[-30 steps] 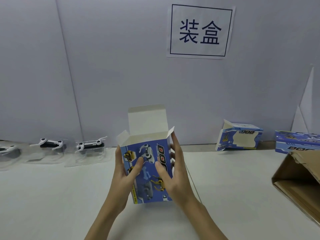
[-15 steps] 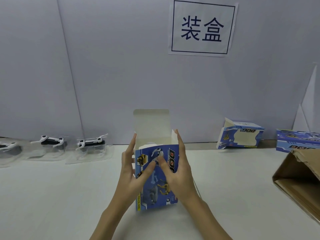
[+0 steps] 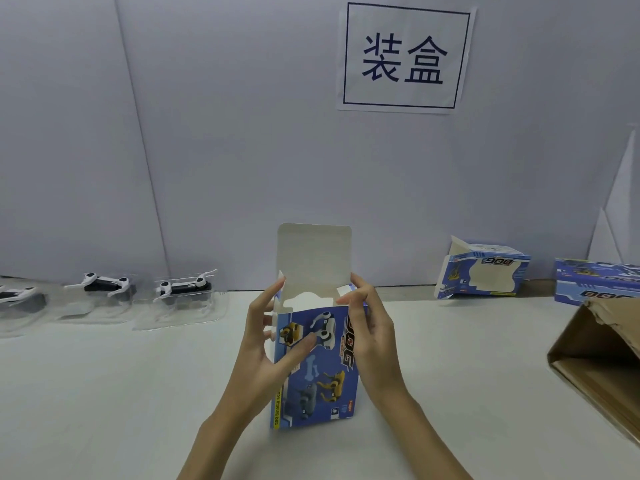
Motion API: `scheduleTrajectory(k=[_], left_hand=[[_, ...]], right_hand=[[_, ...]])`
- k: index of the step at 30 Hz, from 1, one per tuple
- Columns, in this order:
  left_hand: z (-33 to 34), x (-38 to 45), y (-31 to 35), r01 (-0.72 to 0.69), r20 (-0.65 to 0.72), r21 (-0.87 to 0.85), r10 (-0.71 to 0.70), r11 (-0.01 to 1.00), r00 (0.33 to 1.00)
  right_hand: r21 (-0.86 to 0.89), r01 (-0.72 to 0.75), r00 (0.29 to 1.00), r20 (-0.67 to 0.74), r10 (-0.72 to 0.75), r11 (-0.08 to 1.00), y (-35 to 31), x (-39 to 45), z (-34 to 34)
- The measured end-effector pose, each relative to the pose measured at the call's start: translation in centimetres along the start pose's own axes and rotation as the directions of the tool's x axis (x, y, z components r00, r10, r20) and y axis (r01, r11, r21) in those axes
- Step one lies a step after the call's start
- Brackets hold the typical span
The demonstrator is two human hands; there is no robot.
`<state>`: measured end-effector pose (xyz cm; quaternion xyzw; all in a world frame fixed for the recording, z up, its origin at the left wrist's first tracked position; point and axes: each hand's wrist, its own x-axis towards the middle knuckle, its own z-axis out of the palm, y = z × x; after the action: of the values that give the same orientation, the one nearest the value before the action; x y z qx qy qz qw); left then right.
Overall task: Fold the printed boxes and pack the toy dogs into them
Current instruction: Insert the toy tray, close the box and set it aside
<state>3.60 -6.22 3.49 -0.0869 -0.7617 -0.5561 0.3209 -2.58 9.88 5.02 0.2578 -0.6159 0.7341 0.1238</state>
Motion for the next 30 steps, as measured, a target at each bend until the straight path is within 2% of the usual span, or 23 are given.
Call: scheduleTrajectory(k=[4, 9, 12, 16, 19, 23, 26, 30], left_hand=[[0.1, -0.1, 0.2, -0.048, -0.007, -0.030, 0.047, 0.998, 0.999], [0.1, -0.6, 0.1, -0.060, 0.051, -0.175, 0.070, 0.983, 0.996], [0.6, -0.5, 1.0, -0.017, -0.006, -0.213, 0.017, 0.977, 1.000], [0.4, 0.2, 1.7, -0.006, -0.133, -0.182, -0.019, 0.983, 0.991], [-0.1, 0.5, 1.6, 0.067, -0.099, -0.253, -0.095, 0.965, 0.991], [-0.5, 0.9, 1.8, 0.073, -0.039, -0.436, -0.100, 0.897, 0.994], [-1.0, 1.0, 1.9, 0.155, 0.040, -0.429, -0.153, 0.890, 0.987], [-1.0, 1.0, 1.8, 0.174, 0.037, -0.406, -0.174, 0.897, 0.984]], right_hand=[[0.021, -0.024, 0.999, 0.031, 0.024, 0.999, -0.1, 0.2, 0.0], [0.052, -0.030, 0.997, 0.075, 0.026, 0.998, -0.5, -0.3, 0.6], [0.068, -0.037, 0.998, 0.054, 0.034, 0.997, -0.7, -0.4, 0.7], [0.050, -0.027, 1.000, 0.015, 0.027, 0.998, -1.0, -0.2, 0.3], [0.018, 0.011, 1.000, -0.018, -0.011, 1.000, -1.5, -0.2, 0.1], [0.026, 0.005, 1.000, 0.008, -0.005, 1.000, -1.8, -0.3, 0.1], [-0.004, -0.003, 0.999, 0.051, 0.003, 1.000, -1.6, -0.3, 0.1], [0.059, 0.031, 0.999, 0.032, -0.033, 0.998, -1.2, -0.3, 0.0]])
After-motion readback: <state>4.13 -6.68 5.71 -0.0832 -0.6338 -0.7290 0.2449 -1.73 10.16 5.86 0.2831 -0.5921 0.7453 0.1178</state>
